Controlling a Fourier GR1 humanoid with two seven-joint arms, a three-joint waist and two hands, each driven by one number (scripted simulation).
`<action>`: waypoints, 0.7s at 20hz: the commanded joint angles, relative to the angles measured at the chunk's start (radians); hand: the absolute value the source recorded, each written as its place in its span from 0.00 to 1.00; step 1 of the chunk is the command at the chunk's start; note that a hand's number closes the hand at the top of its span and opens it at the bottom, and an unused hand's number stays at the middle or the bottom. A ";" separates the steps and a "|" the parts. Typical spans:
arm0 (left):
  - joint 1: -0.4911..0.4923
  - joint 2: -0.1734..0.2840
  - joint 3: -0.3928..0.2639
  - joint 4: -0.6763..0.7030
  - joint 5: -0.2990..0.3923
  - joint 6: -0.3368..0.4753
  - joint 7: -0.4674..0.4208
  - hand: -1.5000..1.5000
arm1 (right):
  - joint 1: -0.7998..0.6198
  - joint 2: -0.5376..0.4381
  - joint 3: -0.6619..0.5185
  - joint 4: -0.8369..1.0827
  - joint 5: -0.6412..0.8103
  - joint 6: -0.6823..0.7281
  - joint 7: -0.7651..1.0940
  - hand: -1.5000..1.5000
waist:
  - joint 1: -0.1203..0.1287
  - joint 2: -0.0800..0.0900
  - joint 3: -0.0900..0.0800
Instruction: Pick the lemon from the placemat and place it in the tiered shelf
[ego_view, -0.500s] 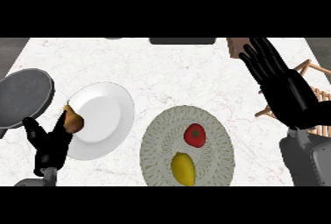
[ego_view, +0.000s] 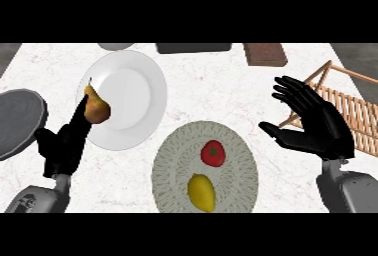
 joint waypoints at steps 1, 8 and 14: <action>-0.021 0.020 -0.028 -0.027 -0.031 -0.033 -0.036 0.50 | 0.099 -0.135 0.015 0.079 0.322 -0.158 -0.021 1.00 | -0.017 -0.004 -0.015; -0.043 -0.044 -0.093 0.005 -0.101 -0.027 -0.083 0.50 | 0.358 0.238 0.049 0.070 0.345 -0.484 -0.484 0.00 | 0.032 -0.004 -0.002; -0.074 -0.048 -0.072 0.001 -0.105 -0.064 -0.044 0.50 | 0.460 0.083 0.201 -0.078 0.367 -0.245 -0.367 0.00 | 0.046 -0.007 -0.004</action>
